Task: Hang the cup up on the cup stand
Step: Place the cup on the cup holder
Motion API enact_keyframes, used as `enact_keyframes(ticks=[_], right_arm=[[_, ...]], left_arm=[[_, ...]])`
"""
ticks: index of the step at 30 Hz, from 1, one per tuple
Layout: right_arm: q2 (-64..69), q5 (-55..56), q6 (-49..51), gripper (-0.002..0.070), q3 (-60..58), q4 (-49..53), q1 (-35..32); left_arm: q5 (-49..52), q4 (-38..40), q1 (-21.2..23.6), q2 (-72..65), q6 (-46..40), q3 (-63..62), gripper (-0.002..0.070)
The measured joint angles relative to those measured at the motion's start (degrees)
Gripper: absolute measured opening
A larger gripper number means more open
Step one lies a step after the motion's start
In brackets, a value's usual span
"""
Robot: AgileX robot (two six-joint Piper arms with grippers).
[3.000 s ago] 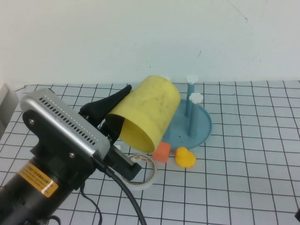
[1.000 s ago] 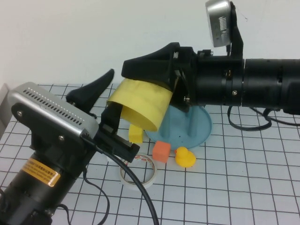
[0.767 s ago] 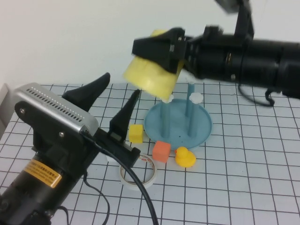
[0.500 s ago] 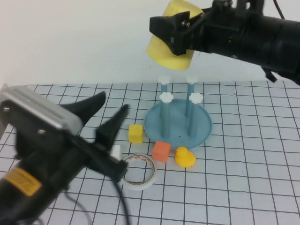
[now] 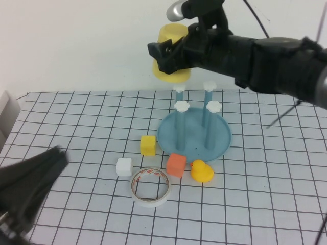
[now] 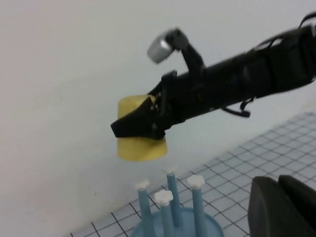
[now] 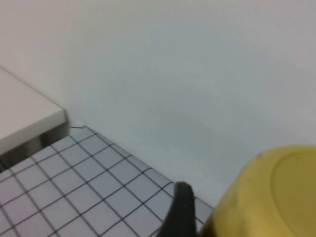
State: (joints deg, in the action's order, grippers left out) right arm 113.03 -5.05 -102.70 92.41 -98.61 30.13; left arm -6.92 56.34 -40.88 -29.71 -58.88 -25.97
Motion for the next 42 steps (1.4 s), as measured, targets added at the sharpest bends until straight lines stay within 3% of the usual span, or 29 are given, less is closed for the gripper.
enact_keyframes(ticks=[5,11,13,22,42], right_arm=[[5.78,3.73,-0.26,0.0596,6.08,-0.36,0.0],[12.26,8.75,-0.39,0.0595,11.15,-0.7,0.0],[14.18,9.73,-0.39,0.0601,11.94,-0.81,0.0],[16.54,12.56,0.08,0.0612,12.26,-0.89,0.0],[16.54,15.54,0.21,0.0623,12.26,-1.79,0.0]], left_arm=[[-3.36,15.84,0.0,9.95,-11.74,6.46,0.0],[-15.03,38.47,0.0,18.47,-24.76,11.64,0.0],[-18.78,41.98,0.0,20.6,-30.58,12.04,0.0],[-22.68,44.67,0.0,24.4,-39.47,12.04,0.0],[-22.78,44.8,0.0,24.4,-39.98,12.04,0.0]])
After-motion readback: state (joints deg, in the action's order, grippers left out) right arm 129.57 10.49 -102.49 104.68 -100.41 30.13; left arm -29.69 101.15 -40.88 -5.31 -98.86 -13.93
